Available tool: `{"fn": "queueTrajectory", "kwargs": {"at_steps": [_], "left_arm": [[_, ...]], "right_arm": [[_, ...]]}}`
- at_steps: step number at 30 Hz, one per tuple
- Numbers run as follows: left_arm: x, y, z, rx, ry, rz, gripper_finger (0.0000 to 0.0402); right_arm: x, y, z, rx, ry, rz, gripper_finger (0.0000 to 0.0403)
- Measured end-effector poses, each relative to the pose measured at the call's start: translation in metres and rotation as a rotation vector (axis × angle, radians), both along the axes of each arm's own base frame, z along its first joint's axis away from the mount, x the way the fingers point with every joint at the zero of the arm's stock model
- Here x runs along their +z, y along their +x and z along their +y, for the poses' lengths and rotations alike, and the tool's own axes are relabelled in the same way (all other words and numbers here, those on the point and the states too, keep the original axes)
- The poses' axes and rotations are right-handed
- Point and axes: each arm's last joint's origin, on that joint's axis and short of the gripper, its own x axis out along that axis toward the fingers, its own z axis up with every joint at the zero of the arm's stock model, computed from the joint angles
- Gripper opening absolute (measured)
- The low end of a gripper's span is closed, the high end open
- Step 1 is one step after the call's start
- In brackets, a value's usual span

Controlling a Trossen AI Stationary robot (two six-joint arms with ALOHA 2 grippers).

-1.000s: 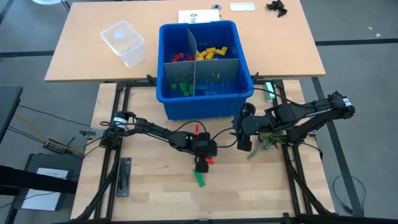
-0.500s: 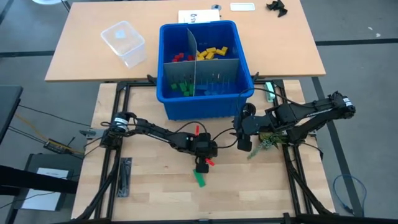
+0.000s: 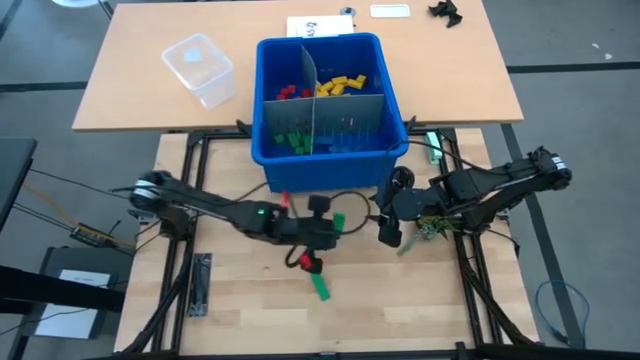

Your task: Sort Items/Unsort Items

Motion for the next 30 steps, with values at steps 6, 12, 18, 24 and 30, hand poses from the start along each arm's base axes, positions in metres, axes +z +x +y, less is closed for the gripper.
{"fn": "queueTrajectory", "kwargs": {"at_steps": [6,12,18,24,30], "left_arm": [[0.038,-0.027,-0.009,0.043,0.157,-0.119,0.0036],[0.06,-0.041,-0.025,0.021,0.22,-0.216,0.0036],[0.073,-0.049,-0.045,-0.058,0.293,-0.3,0.0036],[0.08,-0.052,-0.056,-0.09,0.338,-0.36,0.0036],[0.086,-0.053,-0.062,-0.112,0.4,-0.4,0.0036]], "right_arm": [[0.006,0.007,0.002,0.009,0.033,-0.085,0.0229],[0.021,0.019,-0.003,0.041,0.048,-0.259,0.0241],[0.041,0.031,-0.008,0.288,0.149,-0.464,0.0272],[0.048,0.041,-0.01,0.403,0.218,-0.567,0.0278],[0.042,0.06,-0.005,0.517,0.278,-0.604,0.0268]]}}
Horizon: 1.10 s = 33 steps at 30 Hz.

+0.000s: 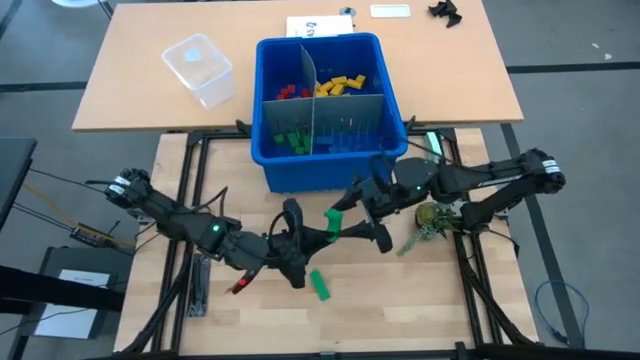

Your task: Sort Items/Unsort Items

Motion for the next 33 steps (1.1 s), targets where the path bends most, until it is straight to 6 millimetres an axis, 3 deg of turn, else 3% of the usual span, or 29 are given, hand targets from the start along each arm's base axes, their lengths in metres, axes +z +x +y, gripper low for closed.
{"fn": "queueTrajectory", "kwargs": {"at_steps": [6,10,16,22,26,33], "left_arm": [[0.001,0.0,-0.002,-0.012,-0.002,-0.007,0.0036],[0.001,-0.001,-0.003,-0.021,-0.001,-0.008,0.004],[-0.001,-0.001,-0.002,0.025,0.013,0.005,0.0087],[-0.005,-0.005,0.002,0.221,0.001,0.004,0.0131],[-0.005,-0.022,0.01,0.37,-0.013,0.029,0.0162],[0.005,-0.073,0.038,0.434,-0.267,0.062,0.0185]], "right_arm": [[0.0,0.01,0.002,0.071,0.006,-0.076,0.0248],[0.001,0.009,0.002,0.083,-0.002,-0.082,0.0212],[0.001,0.009,0.002,0.093,-0.023,-0.085,0.0131],[0.002,0.008,-0.004,0.029,-0.048,-0.094,0.0131],[0.003,0.008,-0.011,-0.014,-0.051,-0.089,0.013],[0.0,0.01,-0.038,-0.195,-0.084,-0.052,0.013]]}}
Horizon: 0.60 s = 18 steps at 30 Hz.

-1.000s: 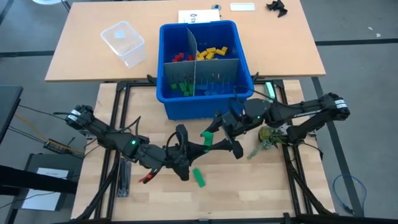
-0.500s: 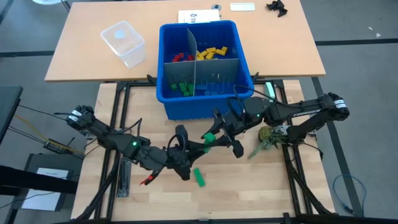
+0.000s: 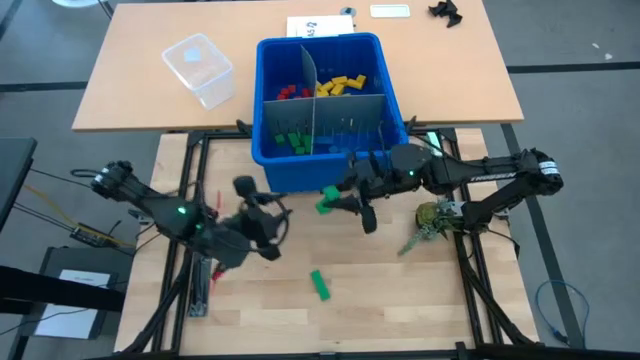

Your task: Sort Items/Unsort Items

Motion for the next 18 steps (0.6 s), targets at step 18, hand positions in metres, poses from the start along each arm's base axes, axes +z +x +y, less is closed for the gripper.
{"fn": "queueTrajectory", "kwargs": {"at_steps": [18], "left_arm": [[-0.111,-0.026,0.013,0.059,-0.239,-0.035,0.0186]], "right_arm": [[-0.046,0.03,-0.151,-0.485,0.09,0.008,0.013]]}}
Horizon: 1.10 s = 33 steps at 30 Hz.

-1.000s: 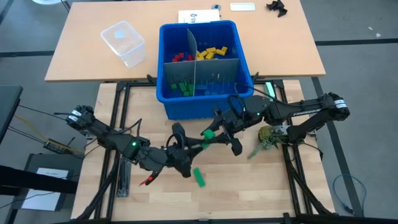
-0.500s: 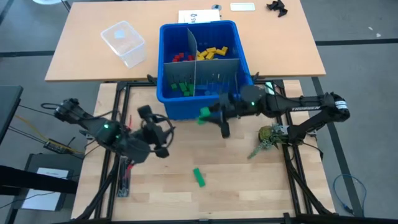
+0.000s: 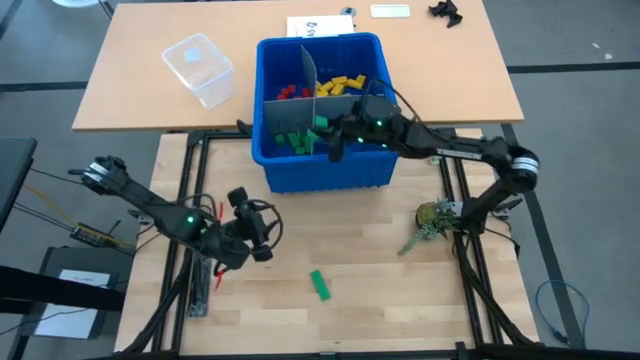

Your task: Sort Items/Unsort Items

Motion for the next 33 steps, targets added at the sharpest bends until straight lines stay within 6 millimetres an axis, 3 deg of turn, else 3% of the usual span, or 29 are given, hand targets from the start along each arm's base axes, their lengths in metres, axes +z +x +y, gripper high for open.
{"fn": "queueTrajectory", "kwargs": {"at_steps": [4,9,17,25,29,33], "left_arm": [[-0.025,0.004,-0.004,-0.051,-0.095,-0.072,0.0186],[-0.038,0.006,-0.005,-0.075,-0.171,-0.175,0.0186],[-0.04,0.007,-0.006,-0.08,-0.24,-0.205,0.0186],[-0.04,0.008,-0.007,-0.088,-0.297,-0.217,0.0186],[-0.04,0.008,-0.007,-0.107,-0.312,-0.212,0.0186],[-0.041,0.008,-0.008,-0.15,-0.343,-0.185,0.0186]], "right_arm": [[-0.017,0.017,-0.022,-0.022,0.016,-0.066,0.013],[-0.029,0.039,-0.041,-0.041,0.007,-0.071,0.0156],[-0.014,0.046,-0.04,-0.072,-0.175,-0.006,0.0241],[0.029,0.015,-0.006,-0.009,-0.256,0.079,0.0275],[0.053,-0.011,0.033,0.1,-0.237,0.124,0.0271],[0.066,-0.034,0.083,0.245,-0.186,0.191,0.0263]]}}
